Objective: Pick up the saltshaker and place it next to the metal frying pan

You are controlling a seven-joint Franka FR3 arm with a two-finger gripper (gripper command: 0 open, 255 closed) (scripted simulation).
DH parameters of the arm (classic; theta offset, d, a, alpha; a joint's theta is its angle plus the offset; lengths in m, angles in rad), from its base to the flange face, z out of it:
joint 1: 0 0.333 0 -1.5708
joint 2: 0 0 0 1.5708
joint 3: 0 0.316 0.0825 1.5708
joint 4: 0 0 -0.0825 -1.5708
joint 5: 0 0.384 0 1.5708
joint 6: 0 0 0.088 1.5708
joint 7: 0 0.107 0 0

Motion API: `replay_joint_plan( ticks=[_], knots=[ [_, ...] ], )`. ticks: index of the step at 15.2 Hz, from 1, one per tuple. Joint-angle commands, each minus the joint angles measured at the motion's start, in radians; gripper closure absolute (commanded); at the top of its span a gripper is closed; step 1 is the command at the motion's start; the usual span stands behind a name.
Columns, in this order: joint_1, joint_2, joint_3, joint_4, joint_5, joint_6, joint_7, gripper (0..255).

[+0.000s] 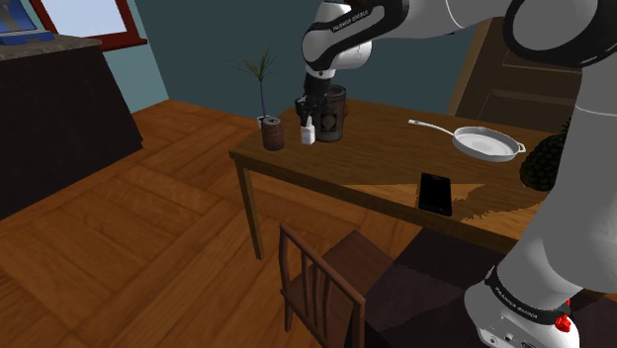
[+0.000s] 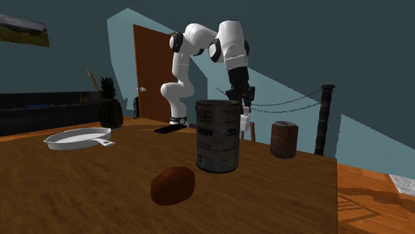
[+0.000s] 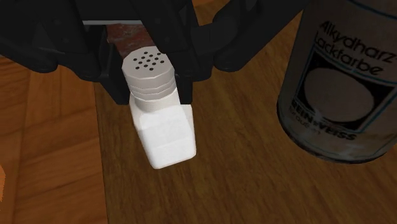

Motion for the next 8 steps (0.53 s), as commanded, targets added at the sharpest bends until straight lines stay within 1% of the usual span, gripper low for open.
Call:
replay_joint_plan(
  ticks=[1, 8],
  knots=[
    [-0.001, -0.009, -0.002, 0.016, -0.003, -0.025, 0.002, 255],
    [-0.001, -0.031, -0.005, 0.079, -0.015, -0.11, 0.016, 255]
  ],
)
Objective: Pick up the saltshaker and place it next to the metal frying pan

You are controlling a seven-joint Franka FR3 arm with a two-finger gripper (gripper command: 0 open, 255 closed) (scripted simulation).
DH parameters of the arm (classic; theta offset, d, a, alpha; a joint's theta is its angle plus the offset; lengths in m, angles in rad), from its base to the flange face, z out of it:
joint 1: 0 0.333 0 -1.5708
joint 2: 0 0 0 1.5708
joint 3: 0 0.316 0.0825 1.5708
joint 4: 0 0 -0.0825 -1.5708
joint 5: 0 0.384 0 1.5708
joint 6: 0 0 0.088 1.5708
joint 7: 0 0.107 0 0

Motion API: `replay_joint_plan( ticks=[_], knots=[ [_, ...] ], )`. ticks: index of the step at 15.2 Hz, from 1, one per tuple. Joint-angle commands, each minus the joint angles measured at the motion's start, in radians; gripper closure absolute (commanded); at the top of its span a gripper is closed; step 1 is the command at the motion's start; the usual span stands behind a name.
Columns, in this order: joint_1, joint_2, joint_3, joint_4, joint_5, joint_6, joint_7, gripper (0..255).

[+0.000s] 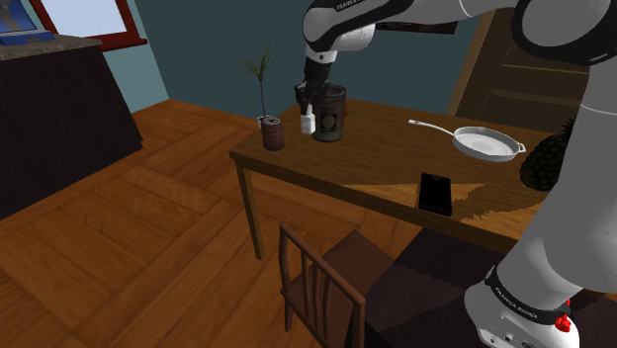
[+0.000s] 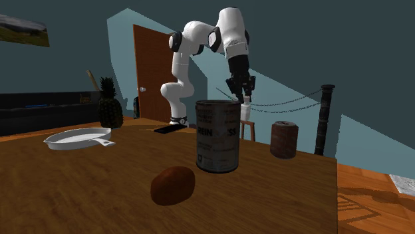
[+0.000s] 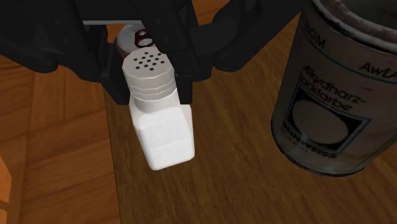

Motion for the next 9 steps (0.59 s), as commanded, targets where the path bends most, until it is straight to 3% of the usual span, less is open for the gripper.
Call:
replay_joint_plan(
  ticks=[1, 9],
  knots=[
    [0.0, -0.006, -0.001, 0.02, -0.003, -0.026, 0.004, 255],
    [-0.002, -0.018, -0.004, 0.112, -0.012, -0.129, 0.017, 255]
  ],
)
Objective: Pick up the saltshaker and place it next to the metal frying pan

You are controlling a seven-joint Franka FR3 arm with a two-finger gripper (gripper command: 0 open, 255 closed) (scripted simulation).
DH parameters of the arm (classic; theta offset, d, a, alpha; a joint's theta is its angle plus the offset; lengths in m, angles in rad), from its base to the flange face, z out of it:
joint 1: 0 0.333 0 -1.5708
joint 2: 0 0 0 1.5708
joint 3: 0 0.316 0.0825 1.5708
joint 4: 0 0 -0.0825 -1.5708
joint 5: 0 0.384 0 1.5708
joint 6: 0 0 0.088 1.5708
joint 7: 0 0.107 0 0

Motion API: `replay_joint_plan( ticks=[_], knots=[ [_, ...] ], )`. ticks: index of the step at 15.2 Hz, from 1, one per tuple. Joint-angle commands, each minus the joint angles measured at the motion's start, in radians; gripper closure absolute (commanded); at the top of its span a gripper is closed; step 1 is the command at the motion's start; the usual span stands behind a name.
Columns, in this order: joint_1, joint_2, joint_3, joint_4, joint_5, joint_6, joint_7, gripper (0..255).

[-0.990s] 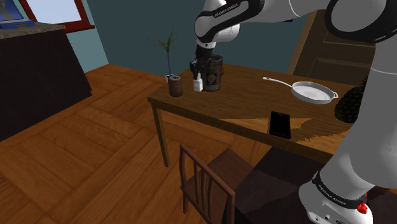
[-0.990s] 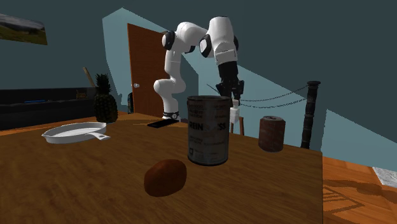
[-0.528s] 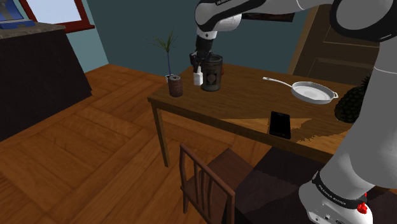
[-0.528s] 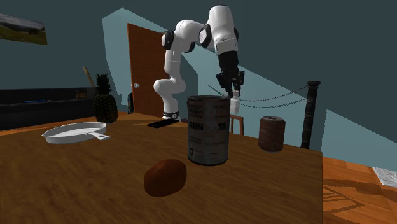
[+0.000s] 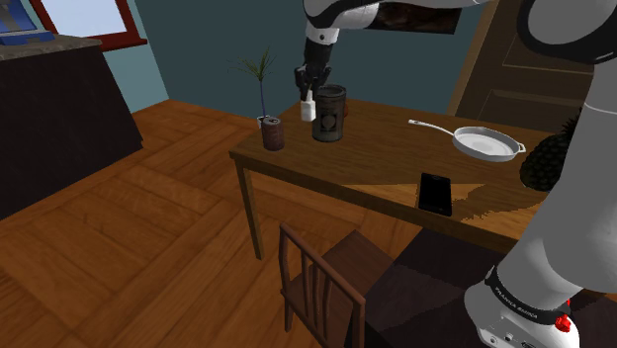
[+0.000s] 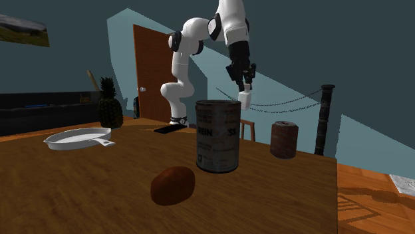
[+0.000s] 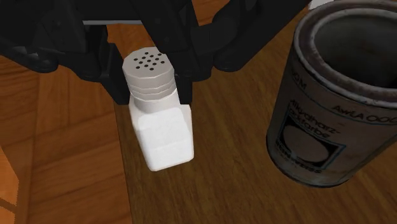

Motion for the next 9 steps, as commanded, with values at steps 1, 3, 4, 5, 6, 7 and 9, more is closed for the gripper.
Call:
replay_joint_plan(
  ticks=[1, 3, 4, 5, 6, 7, 9],
  knots=[
    [-0.001, -0.001, -0.001, 0.017, -0.001, -0.019, 0.002, 255],
    [-0.016, -0.06, -0.012, -0.062, -0.001, -0.001, -0.03, 255],
    [-0.024, -0.089, -0.018, -0.099, -0.001, 0.006, -0.046, 255],
    [-0.032, -0.116, -0.025, -0.135, -0.001, 0.012, -0.063, 255],
    [-0.04, -0.142, -0.032, -0.168, -0.001, 0.018, -0.079, 255],
    [-0.048, -0.168, -0.039, -0.2, -0.002, 0.022, -0.096, 255],
    [-0.065, -0.217, -0.054, -0.259, -0.004, 0.029, -0.13, 255]
  ],
)
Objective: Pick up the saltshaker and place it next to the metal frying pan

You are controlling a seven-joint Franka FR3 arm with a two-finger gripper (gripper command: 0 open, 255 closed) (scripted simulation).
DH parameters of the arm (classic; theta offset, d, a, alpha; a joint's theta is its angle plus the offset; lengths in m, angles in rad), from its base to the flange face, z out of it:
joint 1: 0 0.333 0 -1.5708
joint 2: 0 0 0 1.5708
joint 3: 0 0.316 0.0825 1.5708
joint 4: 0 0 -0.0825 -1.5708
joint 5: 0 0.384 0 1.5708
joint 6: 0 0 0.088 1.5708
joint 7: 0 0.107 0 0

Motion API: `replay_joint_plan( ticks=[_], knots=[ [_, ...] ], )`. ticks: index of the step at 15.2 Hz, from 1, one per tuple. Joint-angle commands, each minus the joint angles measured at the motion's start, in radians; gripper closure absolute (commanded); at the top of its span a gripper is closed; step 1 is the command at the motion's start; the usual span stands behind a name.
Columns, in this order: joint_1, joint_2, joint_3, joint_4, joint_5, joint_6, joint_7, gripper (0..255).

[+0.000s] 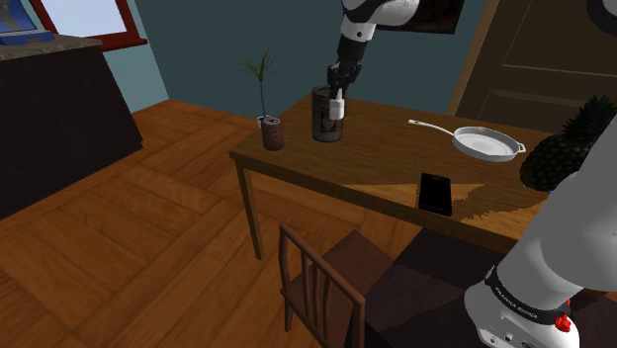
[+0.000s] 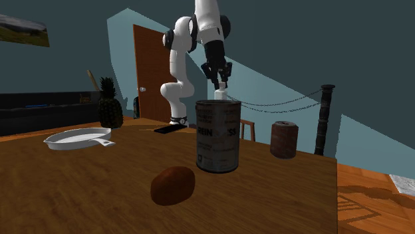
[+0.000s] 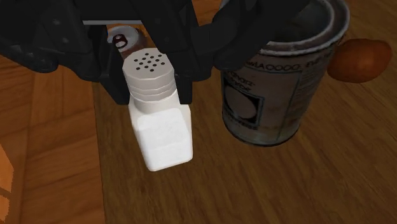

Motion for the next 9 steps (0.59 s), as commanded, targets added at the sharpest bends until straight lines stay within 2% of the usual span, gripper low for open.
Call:
replay_joint_plan(
  ticks=[1, 9],
  knots=[
    [-0.015, -0.046, -0.014, -0.052, -0.003, 0.002, -0.031, 255],
    [-0.088, -0.21, -0.093, -0.225, -0.026, -0.002, -0.174, 255]
  ],
)
